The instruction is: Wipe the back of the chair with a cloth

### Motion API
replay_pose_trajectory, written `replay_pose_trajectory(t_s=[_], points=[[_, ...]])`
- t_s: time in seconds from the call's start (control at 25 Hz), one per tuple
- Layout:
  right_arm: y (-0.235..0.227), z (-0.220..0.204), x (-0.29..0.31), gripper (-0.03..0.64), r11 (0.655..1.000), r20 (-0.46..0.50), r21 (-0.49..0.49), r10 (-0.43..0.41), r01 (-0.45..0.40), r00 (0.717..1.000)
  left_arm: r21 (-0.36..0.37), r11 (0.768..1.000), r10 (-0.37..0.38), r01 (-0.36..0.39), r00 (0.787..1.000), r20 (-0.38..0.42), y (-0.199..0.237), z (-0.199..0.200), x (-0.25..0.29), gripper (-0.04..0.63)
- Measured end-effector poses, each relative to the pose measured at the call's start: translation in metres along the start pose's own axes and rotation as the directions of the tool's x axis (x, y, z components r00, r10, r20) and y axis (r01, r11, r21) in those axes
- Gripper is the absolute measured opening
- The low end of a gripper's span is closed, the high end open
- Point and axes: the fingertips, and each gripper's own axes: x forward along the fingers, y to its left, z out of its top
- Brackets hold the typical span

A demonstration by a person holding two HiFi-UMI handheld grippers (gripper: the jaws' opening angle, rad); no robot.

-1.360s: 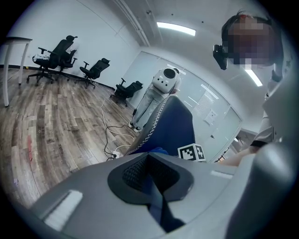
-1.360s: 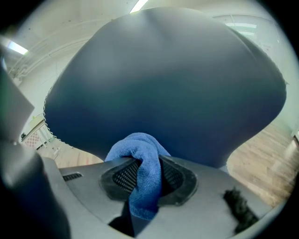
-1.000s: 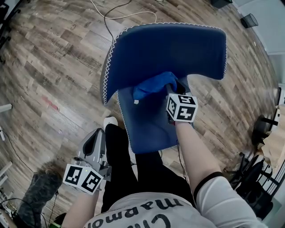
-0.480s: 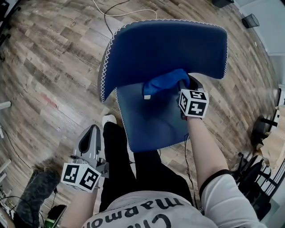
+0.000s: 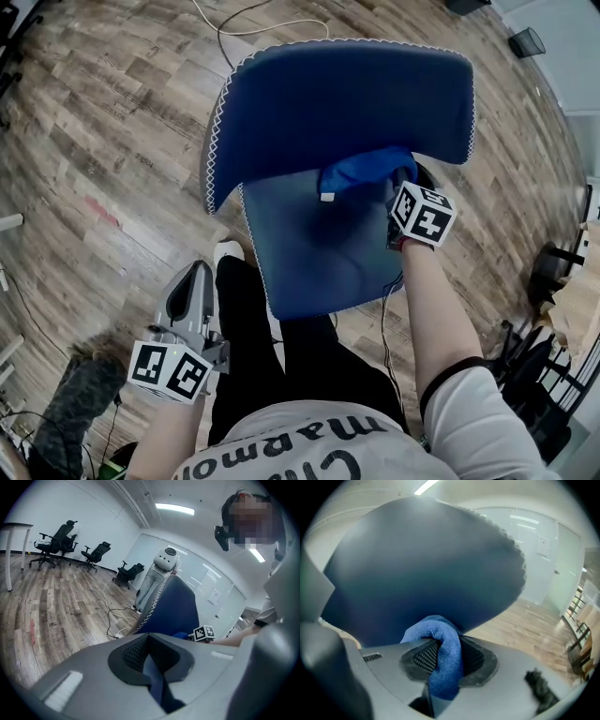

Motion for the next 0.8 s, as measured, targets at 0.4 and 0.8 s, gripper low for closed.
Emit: replay_pose_trajectory(t_s=[0.4,0.8], points=[[-0.033,0.004,-0.011,0.115,0.998,0.016,0.050,-0.047,0.046,0.999,0.029,1.000,0.005,-0.005,1.000,0.003,-0.015,0.000,0.006,0.009],[-0.090,-0.010,-0.043,0.113,0.968,0.025,0.231,-0.108,0.099,0.994,0.059,0.998,-0.015,0.012,0.999,0.050,-0.060,0.005,0.006,0.009]])
